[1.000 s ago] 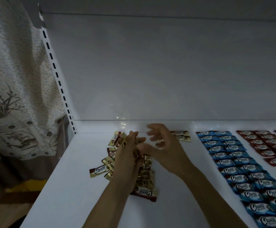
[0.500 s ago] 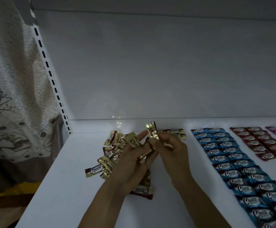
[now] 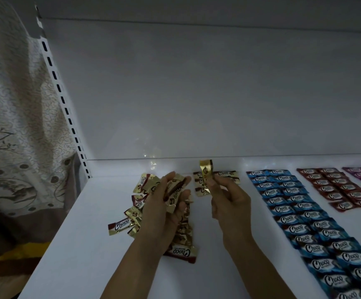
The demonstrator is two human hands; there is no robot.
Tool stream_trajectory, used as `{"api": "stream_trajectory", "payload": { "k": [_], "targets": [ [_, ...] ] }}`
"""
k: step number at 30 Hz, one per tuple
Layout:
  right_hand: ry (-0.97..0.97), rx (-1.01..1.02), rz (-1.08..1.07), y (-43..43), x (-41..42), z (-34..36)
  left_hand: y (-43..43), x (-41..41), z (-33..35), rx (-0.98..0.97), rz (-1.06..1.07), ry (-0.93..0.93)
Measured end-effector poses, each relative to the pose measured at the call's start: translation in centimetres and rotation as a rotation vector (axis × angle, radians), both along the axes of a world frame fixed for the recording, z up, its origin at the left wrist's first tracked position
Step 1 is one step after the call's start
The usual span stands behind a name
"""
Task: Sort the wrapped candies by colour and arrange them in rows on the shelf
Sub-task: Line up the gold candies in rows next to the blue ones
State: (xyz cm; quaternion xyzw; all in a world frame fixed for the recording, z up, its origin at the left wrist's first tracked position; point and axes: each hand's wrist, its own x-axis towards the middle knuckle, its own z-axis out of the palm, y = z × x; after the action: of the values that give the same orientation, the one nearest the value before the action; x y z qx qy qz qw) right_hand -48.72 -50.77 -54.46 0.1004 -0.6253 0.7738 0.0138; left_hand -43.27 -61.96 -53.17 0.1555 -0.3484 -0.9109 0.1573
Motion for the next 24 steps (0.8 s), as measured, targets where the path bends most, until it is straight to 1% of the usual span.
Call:
{"api": "stream_trajectory", "payload": {
  "k": [2, 4, 6, 10, 15, 19, 22, 24],
  "targets": [
    [0.046, 0.058, -0.018, 0.0, 0.2, 0.1, 0.2, 0.0, 0.1, 0.008, 0.001, 0.015],
    [0.079, 0.074, -0.032, 0.0, 0.4, 0.2, 0.5, 0.0, 0.0, -0.052, 0.0, 0.004],
    [0.084, 0.042, -0.022, 0.0, 0.7, 0.4, 0.7, -0.1, -0.1, -0.134, 0.0, -0.005],
    [0.051, -0.027, 0.007, 0.0, 0.6, 0.6, 0.3, -0.6, 0.5, -0.33, -0.024, -0.005],
    [-0.068, -0.153, 0.053, -0.1, 0.3, 0.6, -0.2, -0.1, -0.5, -0.583, -0.033, -0.008],
    [-0.134, -0.202, 0.076, 0.2, 0.3, 0.5, -0.4, 0.1, -1.4, -0.625, 0.016, 0.002],
    [-0.138, -0.228, 0.11, 0.4, 0.2, 0.5, -0.6, 0.1, -1.5, -0.562, 0.02, 0.011],
    [-0.117, -0.209, 0.125, 0.3, 0.1, 0.4, -0.8, 0.2, -1.5, -0.557, 0.027, 0.013]
  ]
}}
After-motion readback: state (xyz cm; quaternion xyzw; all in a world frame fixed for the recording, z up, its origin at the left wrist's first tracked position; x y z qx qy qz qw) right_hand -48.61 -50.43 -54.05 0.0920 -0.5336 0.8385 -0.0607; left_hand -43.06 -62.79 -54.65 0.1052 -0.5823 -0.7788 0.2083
